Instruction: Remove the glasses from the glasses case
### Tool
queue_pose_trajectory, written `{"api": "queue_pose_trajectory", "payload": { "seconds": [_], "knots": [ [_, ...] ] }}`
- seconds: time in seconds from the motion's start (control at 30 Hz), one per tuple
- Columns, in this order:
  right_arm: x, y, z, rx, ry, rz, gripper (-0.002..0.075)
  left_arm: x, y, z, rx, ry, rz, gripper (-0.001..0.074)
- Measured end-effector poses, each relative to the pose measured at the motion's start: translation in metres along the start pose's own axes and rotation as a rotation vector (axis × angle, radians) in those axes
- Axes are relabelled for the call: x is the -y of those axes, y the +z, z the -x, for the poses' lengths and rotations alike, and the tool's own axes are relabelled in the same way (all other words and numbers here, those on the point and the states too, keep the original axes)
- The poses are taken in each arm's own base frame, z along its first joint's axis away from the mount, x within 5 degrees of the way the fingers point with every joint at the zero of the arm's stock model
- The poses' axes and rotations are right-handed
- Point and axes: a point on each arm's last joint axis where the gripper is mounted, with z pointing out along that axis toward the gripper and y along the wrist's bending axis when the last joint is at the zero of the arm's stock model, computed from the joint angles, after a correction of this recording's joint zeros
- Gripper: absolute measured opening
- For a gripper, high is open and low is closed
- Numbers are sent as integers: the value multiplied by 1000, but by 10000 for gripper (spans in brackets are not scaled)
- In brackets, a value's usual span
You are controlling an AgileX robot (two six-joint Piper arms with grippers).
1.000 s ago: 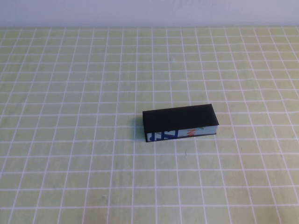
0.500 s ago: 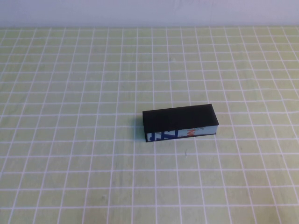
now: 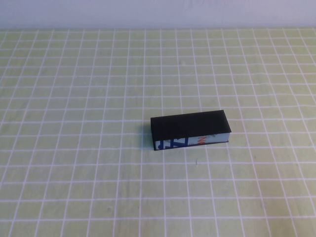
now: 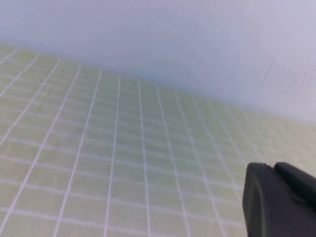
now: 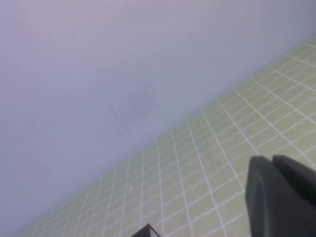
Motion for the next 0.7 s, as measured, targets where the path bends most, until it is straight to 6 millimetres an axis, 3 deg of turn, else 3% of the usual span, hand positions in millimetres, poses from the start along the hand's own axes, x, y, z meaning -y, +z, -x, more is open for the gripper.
{"api": "queue_pose_trajectory", "payload": {
  "seconds": [0.23, 0.4, 0.57, 0.7],
  "knots": [
    [0, 0, 1, 15, 106, -3, -18, 1, 0, 8, 92, -131, -17, -5],
    [-18, 4, 6, -133, 110, 36, -18, 4, 10, 8, -102, -252, 26, -5],
    [-48, 25, 25, -351, -30, 43, -18, 18, 41, 39, -294, -240, 70, -4],
    [-63, 48, 26, -606, -134, 61, -18, 36, 76, 61, -455, -126, 21, -4]
  ]
}}
